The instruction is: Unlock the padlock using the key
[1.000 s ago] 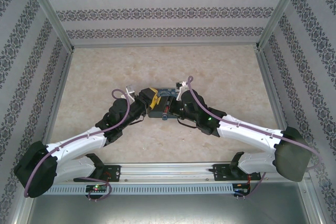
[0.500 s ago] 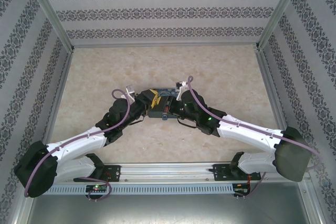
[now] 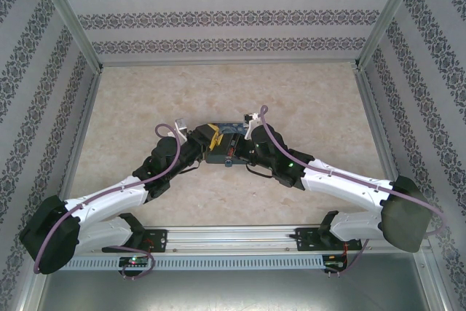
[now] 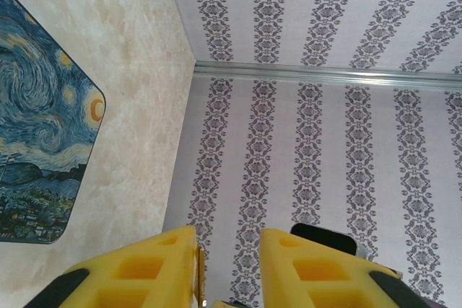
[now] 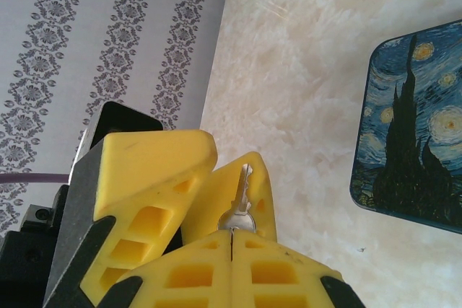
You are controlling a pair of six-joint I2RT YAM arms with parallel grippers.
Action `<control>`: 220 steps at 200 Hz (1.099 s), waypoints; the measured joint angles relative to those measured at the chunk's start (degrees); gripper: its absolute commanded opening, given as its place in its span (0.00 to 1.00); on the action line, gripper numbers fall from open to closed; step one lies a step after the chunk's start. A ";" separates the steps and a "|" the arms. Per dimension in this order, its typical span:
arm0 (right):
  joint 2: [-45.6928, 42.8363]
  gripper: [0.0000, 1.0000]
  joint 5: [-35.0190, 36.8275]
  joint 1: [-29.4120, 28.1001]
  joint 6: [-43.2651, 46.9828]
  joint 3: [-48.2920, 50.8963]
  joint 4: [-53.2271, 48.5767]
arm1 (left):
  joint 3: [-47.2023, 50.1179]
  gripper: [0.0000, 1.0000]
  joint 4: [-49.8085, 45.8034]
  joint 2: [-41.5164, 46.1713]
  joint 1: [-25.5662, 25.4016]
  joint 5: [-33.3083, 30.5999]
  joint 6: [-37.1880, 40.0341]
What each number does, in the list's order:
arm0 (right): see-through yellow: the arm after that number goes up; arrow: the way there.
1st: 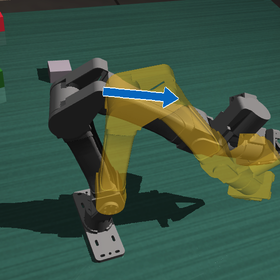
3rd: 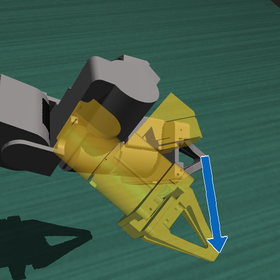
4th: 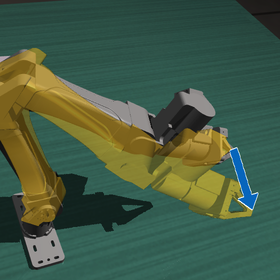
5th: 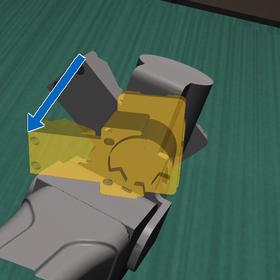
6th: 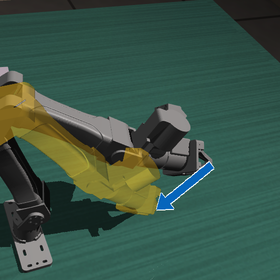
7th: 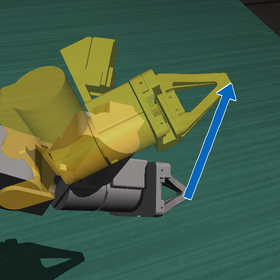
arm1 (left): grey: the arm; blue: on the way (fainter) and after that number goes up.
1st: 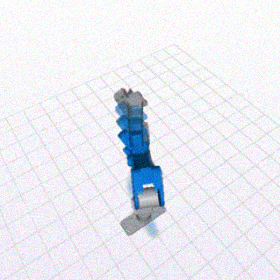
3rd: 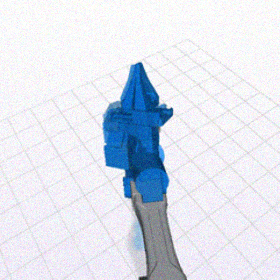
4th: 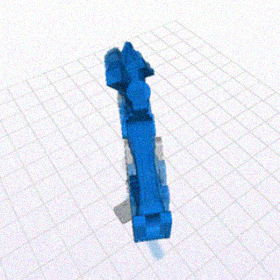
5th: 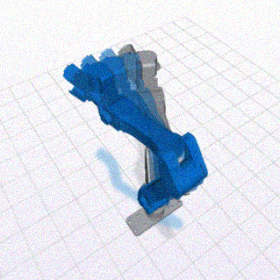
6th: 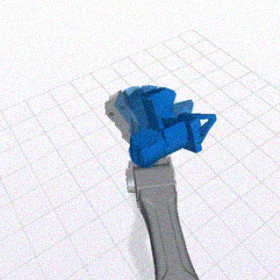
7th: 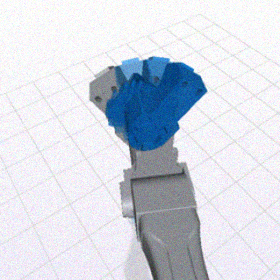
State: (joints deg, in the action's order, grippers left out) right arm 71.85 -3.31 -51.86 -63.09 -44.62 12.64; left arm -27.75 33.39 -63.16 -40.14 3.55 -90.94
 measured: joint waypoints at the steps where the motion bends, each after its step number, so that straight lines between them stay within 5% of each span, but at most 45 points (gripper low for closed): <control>1: 0.00 0.00 0.00 0.00 0.02 0.00 0.00 | 0.00 0.26 0.00 0.00 0.00 0.00 -0.02; 120: 0.02 0.00 -0.42 0.31 0.02 -0.37 -0.17 | 0.76 0.00 -0.04 0.00 0.00 -0.31 0.50; 164: 0.02 0.00 -0.57 0.35 0.02 -0.37 -0.28 | 0.79 0.00 -0.04 0.00 0.00 -0.42 0.50; 183: -0.37 0.36 -0.35 0.42 0.02 -0.26 -0.61 | 0.85 0.00 -0.04 0.00 0.00 -0.42 0.74; 220: -10.12 0.44 2.67 4.20 -0.76 6.05 -1.27 | 1.14 0.00 -1.95 1.25 -0.02 -1.07 3.34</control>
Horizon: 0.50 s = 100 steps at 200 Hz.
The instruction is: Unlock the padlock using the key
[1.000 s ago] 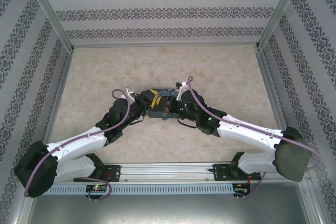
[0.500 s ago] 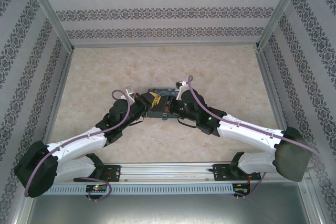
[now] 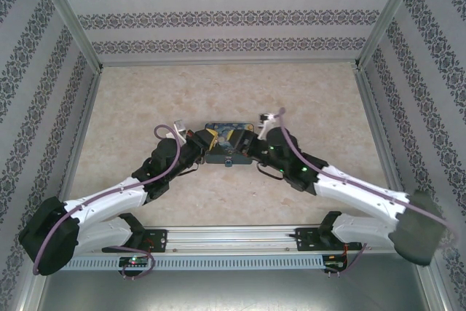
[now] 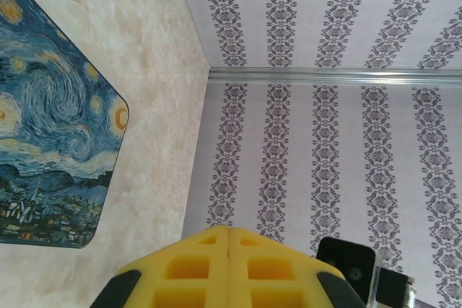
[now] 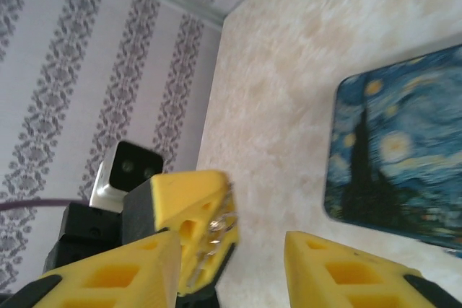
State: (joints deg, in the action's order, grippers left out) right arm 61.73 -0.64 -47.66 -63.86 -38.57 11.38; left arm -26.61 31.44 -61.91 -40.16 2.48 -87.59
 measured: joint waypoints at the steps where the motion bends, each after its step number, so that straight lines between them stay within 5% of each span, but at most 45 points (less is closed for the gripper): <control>1: -0.22 0.44 0.02 0.11 0.02 0.13 -0.02 | 0.00 0.00 -0.07 0.13 0.00 -0.04 0.15; 36: -5.40 0.44 0.79 3.65 -0.55 2.60 -0.42 | 0.15 0.00 -1.11 2.45 0.02 -0.20 4.24; 100: -0.46 0.51 -4.35 4.48 -2.38 2.67 5.22 | 0.33 0.00 -1.03 3.34 0.15 2.67 16.37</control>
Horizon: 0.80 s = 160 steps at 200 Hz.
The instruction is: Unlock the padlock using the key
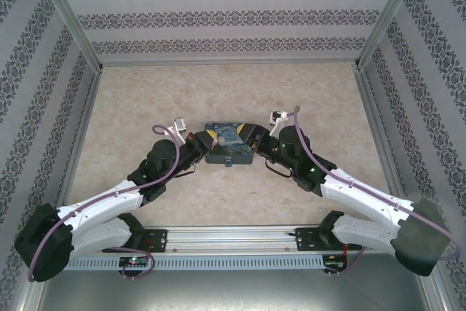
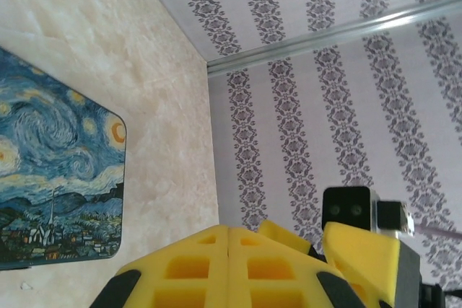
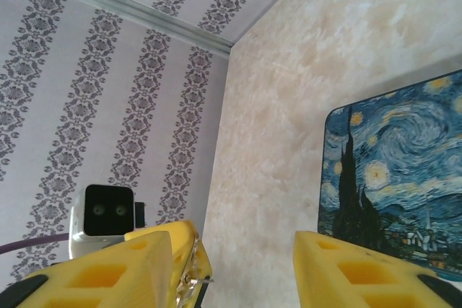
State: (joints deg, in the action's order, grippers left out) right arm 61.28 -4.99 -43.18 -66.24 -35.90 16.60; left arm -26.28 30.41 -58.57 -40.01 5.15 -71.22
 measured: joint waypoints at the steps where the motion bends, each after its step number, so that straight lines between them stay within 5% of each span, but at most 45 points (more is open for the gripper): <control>1: 0.04 0.51 0.00 -0.04 0.04 0.00 0.04 | 0.00 0.00 0.00 0.02 0.00 0.02 0.17; 160: 8.70 0.32 -2.23 -5.46 -2.51 0.00 16.87 | -0.48 0.00 7.48 1.18 0.37 1.92 6.75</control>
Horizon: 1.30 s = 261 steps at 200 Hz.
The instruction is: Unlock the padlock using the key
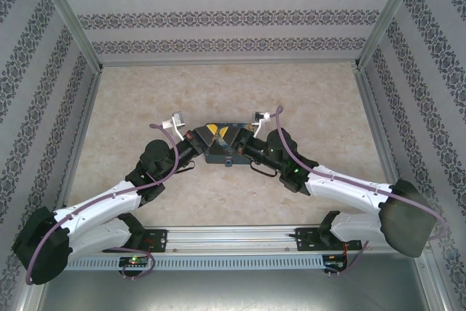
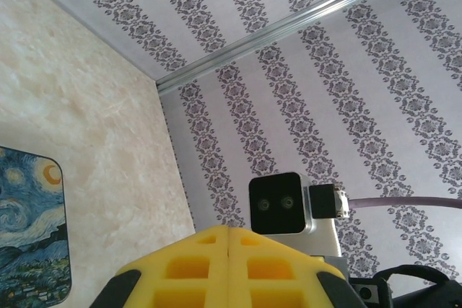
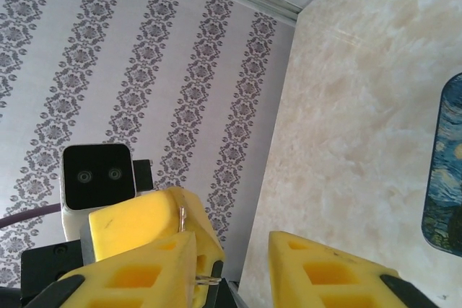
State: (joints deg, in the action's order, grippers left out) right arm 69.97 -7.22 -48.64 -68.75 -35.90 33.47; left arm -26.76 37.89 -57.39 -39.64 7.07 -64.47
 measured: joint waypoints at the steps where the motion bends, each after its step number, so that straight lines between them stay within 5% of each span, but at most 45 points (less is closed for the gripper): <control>1: 0.02 0.32 -0.02 0.00 -0.02 0.00 0.07 | 0.00 0.00 0.02 0.00 0.00 0.00 0.02; 103: 3.06 0.22 -0.66 0.00 -0.59 0.00 5.03 | 0.00 0.00 1.18 -1.27 0.07 -0.02 -0.02; 197: 4.59 0.22 -0.63 0.02 -0.55 -0.59 6.38 | 0.00 0.00 1.68 -1.88 0.66 -0.46 -0.35; 243: 4.79 0.03 -1.03 0.00 -0.50 -0.74 7.41 | 0.00 0.00 1.70 -2.03 0.66 -0.52 -0.48; 261: 4.90 0.14 -1.07 0.02 -0.57 -0.74 7.54 | 0.00 0.00 1.81 -2.03 0.66 -0.70 -0.48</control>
State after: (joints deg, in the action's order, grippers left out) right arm 74.87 -8.29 -48.62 -69.32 -36.64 41.01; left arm -26.76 39.70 -59.42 -38.98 6.37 -64.95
